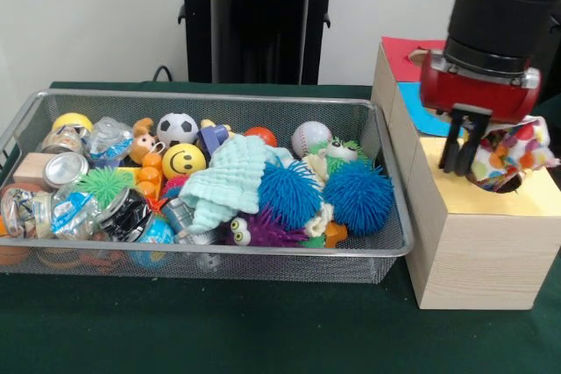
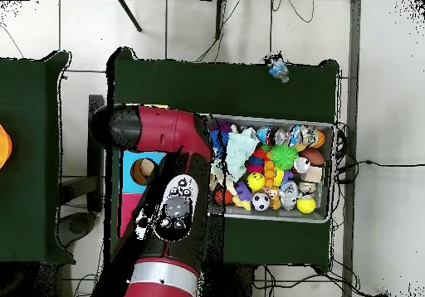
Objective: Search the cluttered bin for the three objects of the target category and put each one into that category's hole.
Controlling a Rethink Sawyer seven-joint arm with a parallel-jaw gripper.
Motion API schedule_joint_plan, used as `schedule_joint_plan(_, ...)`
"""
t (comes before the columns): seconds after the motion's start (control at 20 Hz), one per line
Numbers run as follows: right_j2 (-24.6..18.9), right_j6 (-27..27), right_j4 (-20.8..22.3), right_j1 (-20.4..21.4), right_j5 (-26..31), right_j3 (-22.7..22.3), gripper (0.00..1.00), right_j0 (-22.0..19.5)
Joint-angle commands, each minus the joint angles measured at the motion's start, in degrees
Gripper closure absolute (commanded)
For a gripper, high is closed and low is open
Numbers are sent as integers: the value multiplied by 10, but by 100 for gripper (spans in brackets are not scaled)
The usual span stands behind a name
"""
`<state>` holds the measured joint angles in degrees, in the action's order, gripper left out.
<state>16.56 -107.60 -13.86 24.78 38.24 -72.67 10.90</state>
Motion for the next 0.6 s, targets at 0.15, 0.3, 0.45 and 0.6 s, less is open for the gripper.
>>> schedule_joint_plan(0.15, -37, -132, -12, -15, 2, -40, 100, 28)
schedule_joint_plan(0.3, -35, -131, -16, -11, 7, -42, 100, 32)
schedule_joint_plan(0.45, -35, -123, -16, -8, 10, -44, 100, 31)
schedule_joint_plan(0.6, -38, -106, -12, -10, 4, -45, 100, 22)
